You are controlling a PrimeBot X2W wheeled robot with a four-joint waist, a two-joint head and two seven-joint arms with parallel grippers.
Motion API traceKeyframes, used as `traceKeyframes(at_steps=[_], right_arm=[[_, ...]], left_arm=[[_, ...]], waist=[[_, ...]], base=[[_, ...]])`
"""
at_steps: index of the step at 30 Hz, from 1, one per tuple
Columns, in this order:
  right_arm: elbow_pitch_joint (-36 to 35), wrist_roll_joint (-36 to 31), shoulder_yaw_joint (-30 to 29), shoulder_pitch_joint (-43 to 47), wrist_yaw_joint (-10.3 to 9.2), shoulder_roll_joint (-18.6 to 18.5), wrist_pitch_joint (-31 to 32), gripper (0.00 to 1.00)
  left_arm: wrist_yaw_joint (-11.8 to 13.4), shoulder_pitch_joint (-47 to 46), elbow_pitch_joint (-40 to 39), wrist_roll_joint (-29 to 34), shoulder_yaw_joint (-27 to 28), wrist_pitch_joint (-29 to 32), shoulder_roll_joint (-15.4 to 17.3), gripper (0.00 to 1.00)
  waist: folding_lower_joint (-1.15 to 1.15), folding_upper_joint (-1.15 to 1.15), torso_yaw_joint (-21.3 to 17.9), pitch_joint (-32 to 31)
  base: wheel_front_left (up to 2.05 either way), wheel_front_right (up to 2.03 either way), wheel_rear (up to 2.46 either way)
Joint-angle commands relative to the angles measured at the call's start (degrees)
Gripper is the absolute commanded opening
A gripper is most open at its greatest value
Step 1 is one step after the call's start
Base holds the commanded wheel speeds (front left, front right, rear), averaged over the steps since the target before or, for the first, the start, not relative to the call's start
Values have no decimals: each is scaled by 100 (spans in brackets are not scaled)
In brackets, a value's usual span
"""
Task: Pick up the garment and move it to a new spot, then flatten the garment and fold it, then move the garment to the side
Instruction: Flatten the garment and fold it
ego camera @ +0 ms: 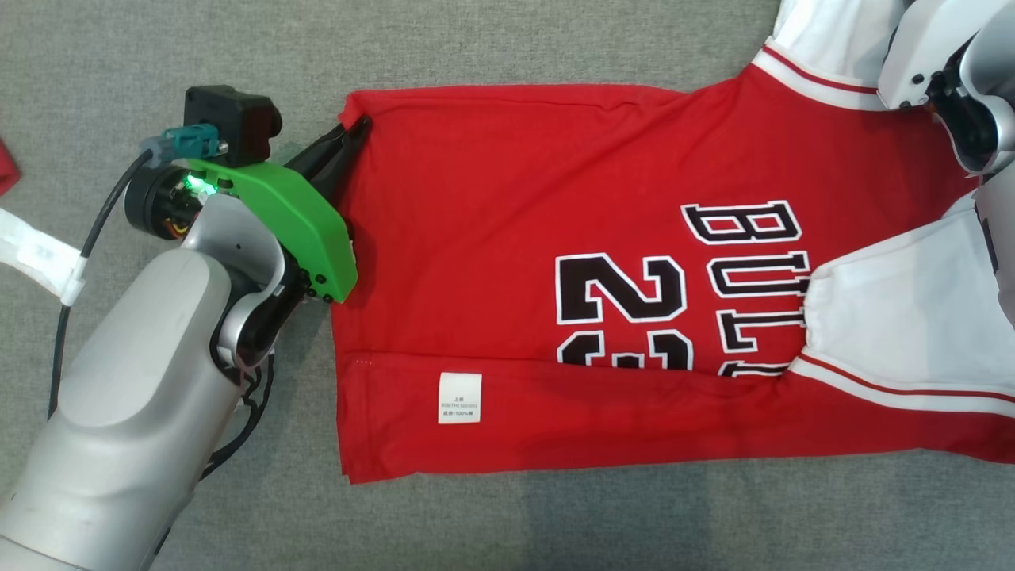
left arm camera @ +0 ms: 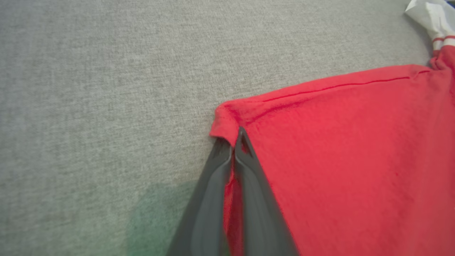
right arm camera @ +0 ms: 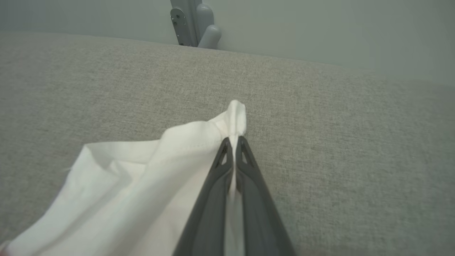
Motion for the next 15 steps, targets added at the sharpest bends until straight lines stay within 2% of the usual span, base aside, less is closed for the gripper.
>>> traceKeyframes(at_steps=[1, 8, 15], right_arm=[[16, 59, -36, 52, -8, -51, -104, 0], [-154, 317, 61, 224, -8, -130, -410, 0], [-909, 879, 382, 924, -8, -372, -709, 0]], left_arm=[[-8, 188, 84, -44, -20, -3, 46, 0], [79, 248, 78, -139, 233, -241, 267, 0], [243, 695, -294, -184, 350, -391, 507, 0]], waist=[[0, 0, -85, -125], [0, 0, -278, -422], [0, 0, -482, -896]], base=[[0, 0, 0], [0, 0, 0], [0, 0, 0]])
